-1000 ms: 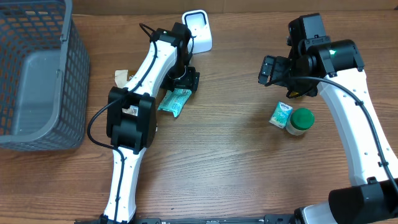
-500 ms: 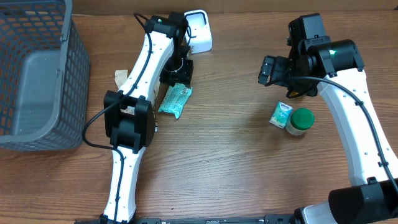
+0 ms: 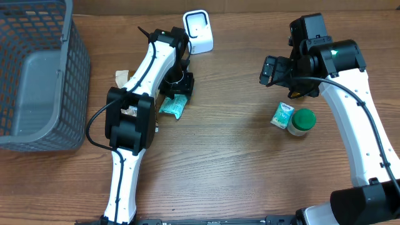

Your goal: Scan the item barcode

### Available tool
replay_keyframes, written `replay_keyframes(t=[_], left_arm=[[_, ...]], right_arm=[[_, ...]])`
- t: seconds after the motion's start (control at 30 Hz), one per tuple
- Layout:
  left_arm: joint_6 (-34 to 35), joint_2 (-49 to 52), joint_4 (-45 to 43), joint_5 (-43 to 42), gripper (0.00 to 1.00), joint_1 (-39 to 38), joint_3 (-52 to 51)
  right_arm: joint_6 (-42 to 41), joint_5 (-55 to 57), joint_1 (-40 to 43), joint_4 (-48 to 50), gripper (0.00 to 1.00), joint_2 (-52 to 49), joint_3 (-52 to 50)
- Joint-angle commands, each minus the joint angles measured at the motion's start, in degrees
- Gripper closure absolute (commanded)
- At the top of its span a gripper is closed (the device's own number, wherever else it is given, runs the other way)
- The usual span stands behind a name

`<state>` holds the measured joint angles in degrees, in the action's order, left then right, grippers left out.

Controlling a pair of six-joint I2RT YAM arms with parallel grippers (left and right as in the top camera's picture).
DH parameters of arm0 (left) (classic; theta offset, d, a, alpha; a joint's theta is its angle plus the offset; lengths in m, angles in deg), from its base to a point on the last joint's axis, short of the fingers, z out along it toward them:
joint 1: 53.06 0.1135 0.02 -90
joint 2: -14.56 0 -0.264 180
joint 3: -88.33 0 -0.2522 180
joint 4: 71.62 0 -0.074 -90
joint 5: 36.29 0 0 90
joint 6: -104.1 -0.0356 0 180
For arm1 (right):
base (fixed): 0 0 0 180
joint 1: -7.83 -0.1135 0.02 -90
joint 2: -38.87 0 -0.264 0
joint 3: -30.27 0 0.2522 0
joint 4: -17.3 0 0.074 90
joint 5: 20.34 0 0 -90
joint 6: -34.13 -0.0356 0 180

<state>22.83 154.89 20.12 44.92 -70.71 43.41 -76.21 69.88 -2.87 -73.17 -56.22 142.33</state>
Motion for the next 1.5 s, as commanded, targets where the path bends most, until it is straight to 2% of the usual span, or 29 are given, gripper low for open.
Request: replay_keyframes(t=[0.0,0.07,0.13,0.4,0.43,0.5,0.53,0.73,1.13,1.27,1.47], left_arm=[[0.1,1.5,0.0,0.2,0.28,-0.7,-3.2],[-0.2,1.3,0.8,0.3,0.30,-0.9,-2.8],[-1.1,0.7,2.2,0.5,0.37,-0.9,-1.0],[1.2,-2.2,6.0,2.3,0.43,-0.4,8.2],[1.9,-2.2,6.3,3.0,0.50,-0.4,8.6],[2.9,-2.1,6.6,3.2,0.87,-0.5,8.3],[3.3,-2.1,6.7,3.2,0.96,-0.5,8.1],[3.3,-2.1,5.9,3.0,0.96,-1.6,4.3],[4.1,-2.1,-2.2,3.1,0.96,-3.0,-9.4],[4.1,-2.5,-2.4,3.0,0.96,-3.0,-7.9],[4.7,-4.4,0.8,3.1,0.96,-2.8,-0.1]], right_arm=[[0.3,-0.2,-0.1,0.1,0.00,0.8,0.3],[0.3,-0.2,-0.1,0.1,0.00,0.8,0.3],[0.3,-0.2,-0.1,0.2,0.00,0.8,0.3],[0.3,-0.2,-0.1,0.1,0.00,0.8,0.3],[0.3,-0.2,-0.1,0.2,0.00,0.8,0.3],[0.3,-0.2,-0.1,0.1,0.00,0.8,0.3],[0.3,-0.2,-0.1,0.2,0.00,0.8,0.3],[0.3,-0.2,-0.1,0.1,0.00,0.8,0.3],[0.3,-0.2,-0.1,0.2,0.00,0.8,0.3],[0.3,-0.2,-0.1,0.1,0.00,0.8,0.3],[0.3,-0.2,-0.1,0.1,0.00,0.8,0.3]])
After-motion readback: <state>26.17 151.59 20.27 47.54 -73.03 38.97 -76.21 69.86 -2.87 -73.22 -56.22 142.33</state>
